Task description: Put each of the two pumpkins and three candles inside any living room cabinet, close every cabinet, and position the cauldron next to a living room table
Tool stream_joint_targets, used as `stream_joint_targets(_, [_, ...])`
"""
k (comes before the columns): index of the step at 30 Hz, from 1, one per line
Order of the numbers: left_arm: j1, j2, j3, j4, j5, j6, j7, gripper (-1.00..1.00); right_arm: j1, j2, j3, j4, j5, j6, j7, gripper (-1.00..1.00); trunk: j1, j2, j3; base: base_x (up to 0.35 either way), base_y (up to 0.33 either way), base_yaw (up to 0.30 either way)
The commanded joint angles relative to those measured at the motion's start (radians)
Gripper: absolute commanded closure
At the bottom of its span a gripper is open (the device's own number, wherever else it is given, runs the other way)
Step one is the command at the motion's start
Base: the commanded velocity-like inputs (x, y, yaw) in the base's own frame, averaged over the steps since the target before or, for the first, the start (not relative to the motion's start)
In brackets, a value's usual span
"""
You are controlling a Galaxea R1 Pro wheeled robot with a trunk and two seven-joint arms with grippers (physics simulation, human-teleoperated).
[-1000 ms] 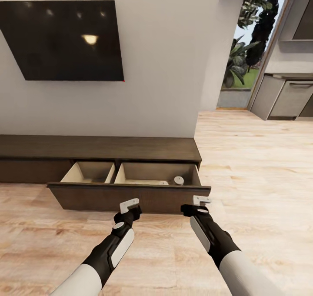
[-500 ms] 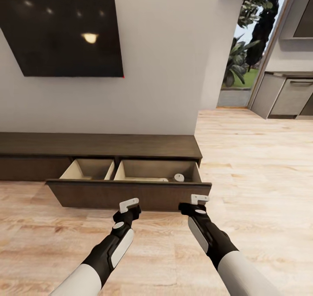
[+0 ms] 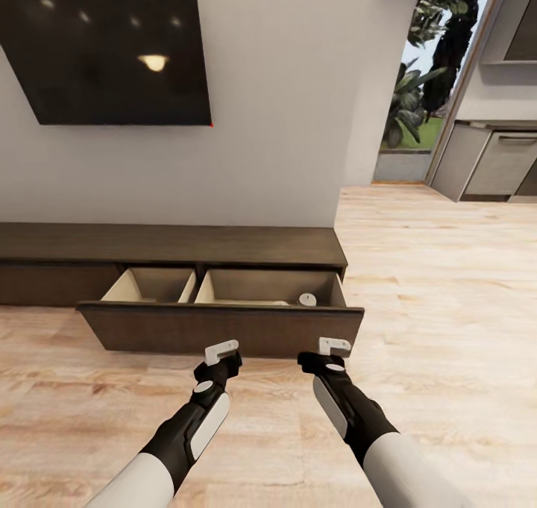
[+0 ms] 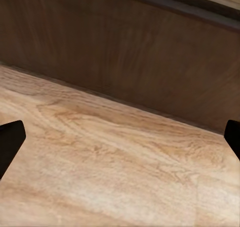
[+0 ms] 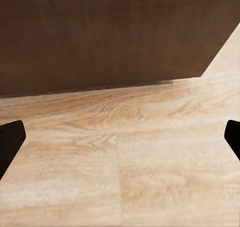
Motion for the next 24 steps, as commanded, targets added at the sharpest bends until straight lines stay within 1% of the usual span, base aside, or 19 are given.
stream_joint_targets(1, [-0.001,0.001,-0.004,-0.002,0.004,0.004,0.008,-1.00,-0.001,0.001,0.005,-0.001,-0.008,0.004,-0.009,-1.00,0.004,-0.008,-0.004,0.000,0.000,0.000])
stream_joint_targets(15, [-0.001,-0.004,-0.003,-0.018,0.006,0.007,0.009,-1.00,-0.001,0.003,0.004,-0.002,-0.008,0.005,-0.009,-1.00,0.057,-0.106,-0.048,0.000,0.000,0.000])
stream_joint_targets(24, [-0.001,-0.004,-0.006,-0.065,0.007,0.018,0.009,-1.00,-0.001,0.003,0.003,-0.003,-0.008,0.005,-0.009,-1.00,0.092,-0.169,-0.076,0.000,0.000,0.000])
